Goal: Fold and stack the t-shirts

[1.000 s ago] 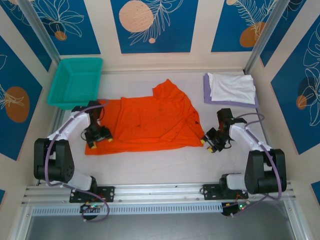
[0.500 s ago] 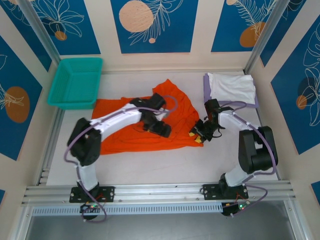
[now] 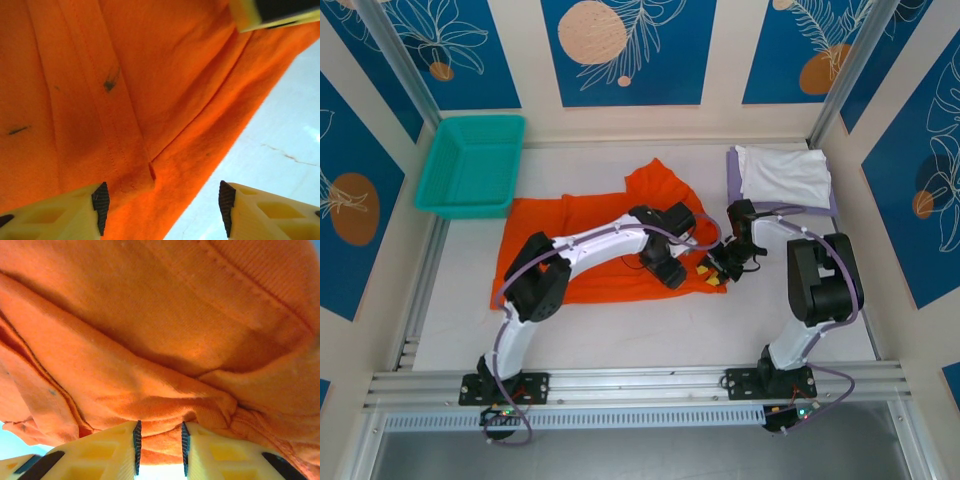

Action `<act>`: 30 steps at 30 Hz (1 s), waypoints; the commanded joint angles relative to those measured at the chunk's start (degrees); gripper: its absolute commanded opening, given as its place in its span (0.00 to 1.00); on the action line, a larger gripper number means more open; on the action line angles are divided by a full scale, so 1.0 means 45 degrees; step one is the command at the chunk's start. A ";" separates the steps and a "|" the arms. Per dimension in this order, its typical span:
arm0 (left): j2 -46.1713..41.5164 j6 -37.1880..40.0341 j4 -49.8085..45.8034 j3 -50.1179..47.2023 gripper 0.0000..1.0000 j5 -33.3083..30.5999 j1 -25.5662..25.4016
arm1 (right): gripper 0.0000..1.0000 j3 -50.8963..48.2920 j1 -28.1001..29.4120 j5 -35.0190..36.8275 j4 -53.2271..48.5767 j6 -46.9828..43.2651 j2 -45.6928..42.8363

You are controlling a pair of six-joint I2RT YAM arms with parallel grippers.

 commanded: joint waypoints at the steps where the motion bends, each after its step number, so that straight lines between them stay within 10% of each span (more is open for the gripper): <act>1: 0.0432 0.0483 -0.0632 0.0429 0.60 -0.0561 -0.0127 | 0.31 -0.0090 -0.0150 -0.0604 0.0136 -0.0128 0.0323; 7: 0.0877 0.0529 -0.0684 0.0596 0.52 -0.1076 -0.0184 | 0.30 0.0069 -0.0269 -0.0673 0.0119 -0.0253 0.0652; 20: 0.1006 0.0631 -0.0699 0.0685 0.00 -0.1693 -0.0167 | 0.28 -0.0006 -0.0305 -0.0554 0.0098 -0.0224 0.0895; 30: 0.0405 0.0314 -0.0291 0.0605 0.00 -0.1712 0.0448 | 0.27 0.0070 -0.0303 -0.0479 -0.0086 -0.0091 0.1034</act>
